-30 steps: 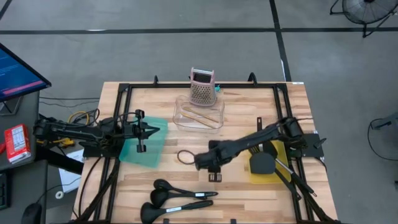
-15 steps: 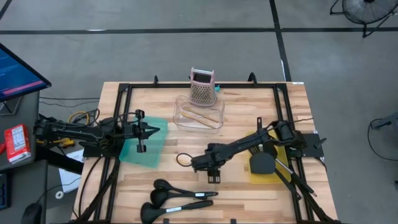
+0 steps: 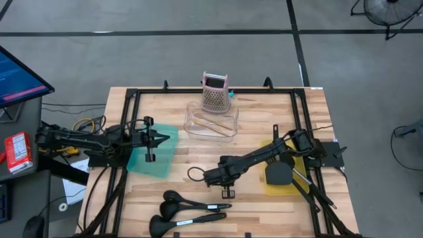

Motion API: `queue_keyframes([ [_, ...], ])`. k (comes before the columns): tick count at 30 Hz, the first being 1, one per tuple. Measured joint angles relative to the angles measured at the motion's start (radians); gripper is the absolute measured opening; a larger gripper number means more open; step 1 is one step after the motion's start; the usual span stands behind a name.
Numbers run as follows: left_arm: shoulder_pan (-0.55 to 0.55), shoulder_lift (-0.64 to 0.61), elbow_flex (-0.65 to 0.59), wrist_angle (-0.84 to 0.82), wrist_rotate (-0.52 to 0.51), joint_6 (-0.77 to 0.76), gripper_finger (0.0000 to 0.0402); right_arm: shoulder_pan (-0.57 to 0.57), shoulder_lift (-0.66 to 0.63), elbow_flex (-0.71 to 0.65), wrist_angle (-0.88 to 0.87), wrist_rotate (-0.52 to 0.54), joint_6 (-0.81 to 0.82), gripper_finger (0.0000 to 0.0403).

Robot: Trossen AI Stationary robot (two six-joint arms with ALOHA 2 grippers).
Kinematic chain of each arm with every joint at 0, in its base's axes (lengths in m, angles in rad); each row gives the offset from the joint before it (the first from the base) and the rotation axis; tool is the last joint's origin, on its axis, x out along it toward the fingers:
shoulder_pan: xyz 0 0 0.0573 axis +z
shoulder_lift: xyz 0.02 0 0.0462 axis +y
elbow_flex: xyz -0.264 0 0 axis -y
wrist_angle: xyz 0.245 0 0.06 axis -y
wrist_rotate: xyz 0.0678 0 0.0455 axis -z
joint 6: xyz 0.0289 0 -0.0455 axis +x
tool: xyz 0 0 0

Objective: Pick & Place Kitchen Items
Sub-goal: Put the gold knife into the transparent bin

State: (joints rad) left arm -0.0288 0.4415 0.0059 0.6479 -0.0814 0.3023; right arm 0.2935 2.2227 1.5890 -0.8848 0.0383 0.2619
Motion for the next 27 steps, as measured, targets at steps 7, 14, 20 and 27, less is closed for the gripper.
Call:
queue_keyframes([
  [7,0.0,0.0,0.0,0.005,0.0,0.0,0.0002,-0.002,-0.01,-0.004,0.003,0.003,-0.003,0.0003],
  [14,0.0,0.0,0.0,0.005,0.0,0.0,0.0002,-0.002,-0.033,-0.008,0.006,0.017,0.001,0.0001],
  [20,0.0,0.0,0.0,0.005,0.0,0.0,0.0002,-0.002,-0.052,-0.011,-0.004,0.051,0.005,0.0001],
  [27,0.0,0.0,0.0,0.007,0.0,0.0,0.0002,-0.004,-0.055,-0.011,-0.012,0.065,0.004,0.0],
])
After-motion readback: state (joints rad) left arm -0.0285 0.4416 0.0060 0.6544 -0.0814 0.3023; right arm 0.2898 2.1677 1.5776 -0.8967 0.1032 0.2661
